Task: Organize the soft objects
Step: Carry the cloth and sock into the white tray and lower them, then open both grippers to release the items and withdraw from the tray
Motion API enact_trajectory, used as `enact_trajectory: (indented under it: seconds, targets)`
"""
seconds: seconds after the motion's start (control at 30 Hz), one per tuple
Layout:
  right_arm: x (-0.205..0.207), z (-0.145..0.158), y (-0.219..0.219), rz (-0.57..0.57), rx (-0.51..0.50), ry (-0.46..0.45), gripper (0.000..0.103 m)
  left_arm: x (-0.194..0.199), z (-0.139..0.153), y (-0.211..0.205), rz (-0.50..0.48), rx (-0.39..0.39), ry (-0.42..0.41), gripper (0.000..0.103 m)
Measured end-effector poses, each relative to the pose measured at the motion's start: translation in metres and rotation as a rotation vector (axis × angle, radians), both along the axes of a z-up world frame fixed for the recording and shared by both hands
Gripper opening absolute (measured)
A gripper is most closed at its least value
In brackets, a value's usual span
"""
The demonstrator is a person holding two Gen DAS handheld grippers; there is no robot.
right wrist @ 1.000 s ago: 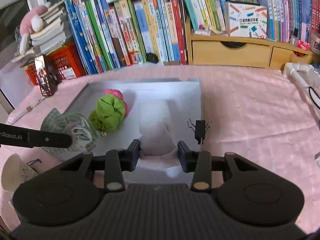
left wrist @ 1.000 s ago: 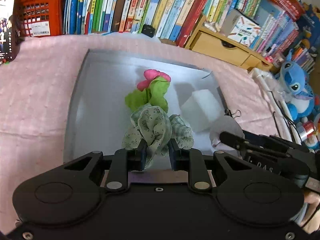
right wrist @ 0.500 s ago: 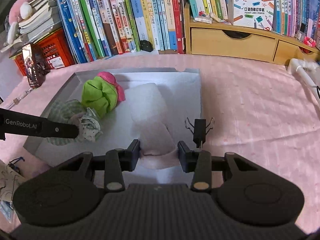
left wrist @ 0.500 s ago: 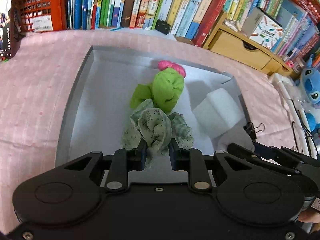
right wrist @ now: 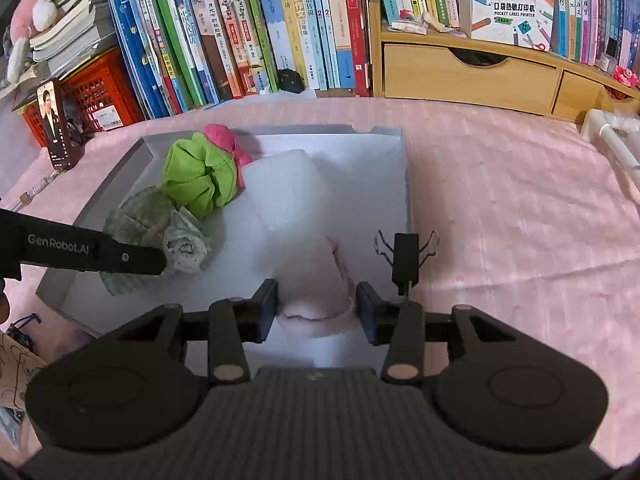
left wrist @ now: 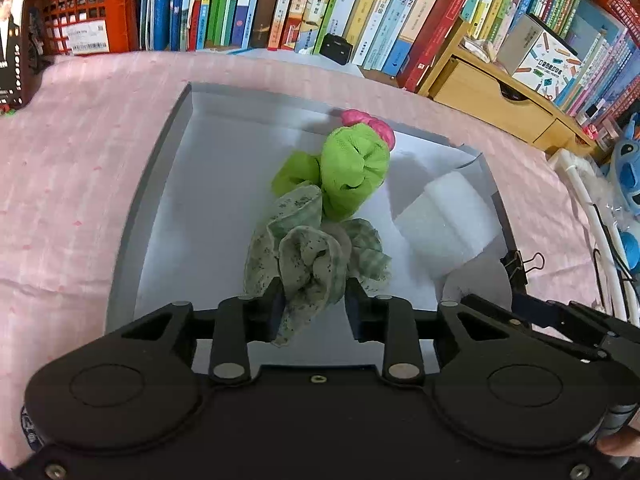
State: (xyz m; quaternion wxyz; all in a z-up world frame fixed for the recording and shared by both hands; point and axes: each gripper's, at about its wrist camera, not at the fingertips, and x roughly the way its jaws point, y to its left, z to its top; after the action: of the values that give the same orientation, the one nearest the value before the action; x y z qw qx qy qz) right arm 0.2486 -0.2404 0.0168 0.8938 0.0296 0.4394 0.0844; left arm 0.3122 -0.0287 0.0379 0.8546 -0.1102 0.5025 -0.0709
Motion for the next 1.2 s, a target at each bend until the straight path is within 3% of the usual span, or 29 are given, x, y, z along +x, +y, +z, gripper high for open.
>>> enact_trajectory:
  seconds: [0.07, 0.27, 0.5, 0.83, 1.2]
  targets:
    - [-0.001, 0.003, 0.000, -0.003, 0.002, -0.006, 0.062, -0.004, 0.003, 0.001, -0.002, 0.007, -0.009, 0.039]
    - [-0.011, 0.019, -0.006, -0.014, 0.019, -0.040, 0.071, -0.021, 0.019, -0.001, -0.017, 0.022, -0.049, 0.050]
    - [-0.037, 0.040, -0.016, -0.022, 0.046, -0.112, 0.076, -0.059, 0.048, -0.010, -0.073, 0.037, -0.167, 0.057]
    - [-0.092, 0.069, -0.030, -0.013, 0.045, -0.259, 0.086, -0.128, 0.080, -0.012, -0.138, 0.049, -0.359, 0.075]
    - [-0.153, 0.083, -0.035, 0.000, 0.033, -0.403, 0.095, -0.203, 0.088, -0.003, -0.171, 0.038, -0.514, 0.085]
